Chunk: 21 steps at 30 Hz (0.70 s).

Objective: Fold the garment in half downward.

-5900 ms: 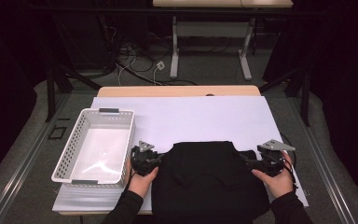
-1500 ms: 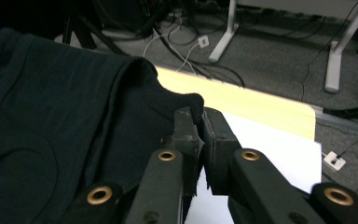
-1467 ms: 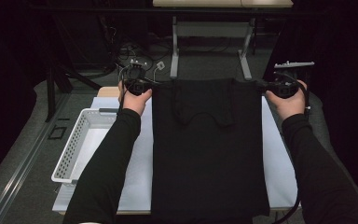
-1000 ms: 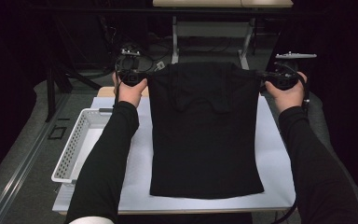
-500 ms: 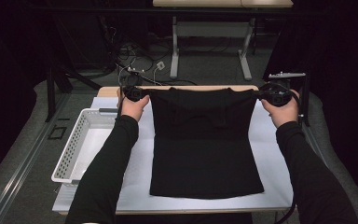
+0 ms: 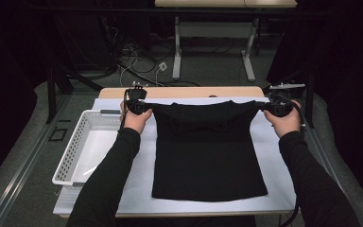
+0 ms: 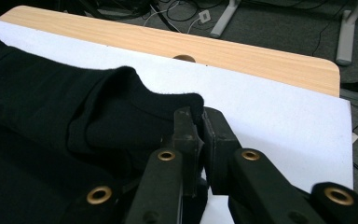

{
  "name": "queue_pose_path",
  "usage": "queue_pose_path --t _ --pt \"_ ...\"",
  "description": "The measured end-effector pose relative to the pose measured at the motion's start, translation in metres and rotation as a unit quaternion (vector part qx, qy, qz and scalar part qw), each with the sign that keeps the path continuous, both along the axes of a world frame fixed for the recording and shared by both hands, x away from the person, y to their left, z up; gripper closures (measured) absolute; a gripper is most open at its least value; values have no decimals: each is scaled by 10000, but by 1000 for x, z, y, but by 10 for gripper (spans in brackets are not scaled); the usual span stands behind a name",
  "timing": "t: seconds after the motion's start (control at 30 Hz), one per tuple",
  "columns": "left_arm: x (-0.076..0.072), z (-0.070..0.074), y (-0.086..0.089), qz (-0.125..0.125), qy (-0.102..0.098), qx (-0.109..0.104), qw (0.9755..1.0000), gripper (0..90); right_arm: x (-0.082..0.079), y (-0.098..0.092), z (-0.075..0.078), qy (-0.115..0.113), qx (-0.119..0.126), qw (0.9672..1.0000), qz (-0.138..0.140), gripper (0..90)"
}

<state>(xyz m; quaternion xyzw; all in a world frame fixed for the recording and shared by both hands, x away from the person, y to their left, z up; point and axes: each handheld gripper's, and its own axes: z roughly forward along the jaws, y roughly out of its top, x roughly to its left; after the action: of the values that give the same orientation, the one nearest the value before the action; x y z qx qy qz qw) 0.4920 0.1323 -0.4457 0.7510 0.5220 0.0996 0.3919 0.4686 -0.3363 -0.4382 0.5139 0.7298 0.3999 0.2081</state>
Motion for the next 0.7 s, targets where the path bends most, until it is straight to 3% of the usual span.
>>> queue_pose_path --t 0.7 --pt "-69 11 6 -569 -24 -458 9973 848 -69 -21 5 51 416 9982 426 857"
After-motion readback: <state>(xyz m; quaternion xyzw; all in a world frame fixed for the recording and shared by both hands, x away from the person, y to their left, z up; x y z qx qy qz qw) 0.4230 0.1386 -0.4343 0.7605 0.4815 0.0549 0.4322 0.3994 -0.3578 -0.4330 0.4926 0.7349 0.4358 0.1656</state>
